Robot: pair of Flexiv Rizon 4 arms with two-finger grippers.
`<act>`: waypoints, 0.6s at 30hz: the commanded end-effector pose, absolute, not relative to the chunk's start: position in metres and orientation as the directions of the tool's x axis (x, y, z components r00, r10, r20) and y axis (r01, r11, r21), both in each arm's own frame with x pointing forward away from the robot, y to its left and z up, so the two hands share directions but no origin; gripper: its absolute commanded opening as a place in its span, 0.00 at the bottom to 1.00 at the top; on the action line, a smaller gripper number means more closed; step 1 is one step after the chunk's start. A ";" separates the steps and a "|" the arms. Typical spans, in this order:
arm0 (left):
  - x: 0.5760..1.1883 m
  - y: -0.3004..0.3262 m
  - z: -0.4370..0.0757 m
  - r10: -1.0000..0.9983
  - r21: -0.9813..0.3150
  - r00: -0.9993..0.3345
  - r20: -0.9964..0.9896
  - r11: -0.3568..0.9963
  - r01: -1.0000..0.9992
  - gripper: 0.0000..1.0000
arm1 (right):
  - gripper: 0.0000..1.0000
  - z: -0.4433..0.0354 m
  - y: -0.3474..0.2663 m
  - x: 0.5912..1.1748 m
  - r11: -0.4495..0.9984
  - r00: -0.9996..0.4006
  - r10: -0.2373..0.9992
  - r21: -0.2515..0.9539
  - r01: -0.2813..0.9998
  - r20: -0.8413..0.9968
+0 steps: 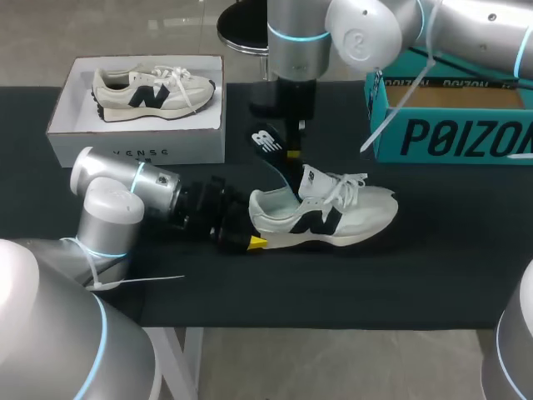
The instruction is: Take the shoe out of the shoebox, open the shoe tongue, remove and reinsert the insole, then place the shoe into the shoebox
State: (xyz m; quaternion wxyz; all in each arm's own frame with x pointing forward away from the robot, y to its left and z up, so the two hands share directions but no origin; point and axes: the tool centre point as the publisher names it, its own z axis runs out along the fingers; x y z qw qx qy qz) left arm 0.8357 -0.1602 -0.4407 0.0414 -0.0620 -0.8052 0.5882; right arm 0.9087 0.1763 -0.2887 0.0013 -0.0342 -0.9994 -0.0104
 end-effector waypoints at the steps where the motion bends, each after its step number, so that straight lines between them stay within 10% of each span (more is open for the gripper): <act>1: 0.835 -0.163 -0.447 0.151 -0.952 -0.988 -0.007 0.302 0.053 0.00 | 0.00 -0.288 0.181 0.913 0.997 -0.998 0.069 0.039 0.069 -0.005; 18: 0.835 -0.163 -0.447 0.151 -0.952 -0.988 -0.007 0.302 0.053 0.00 | 0.00 -0.228 0.222 0.946 0.999 -0.996 0.043 0.027 0.041 -0.073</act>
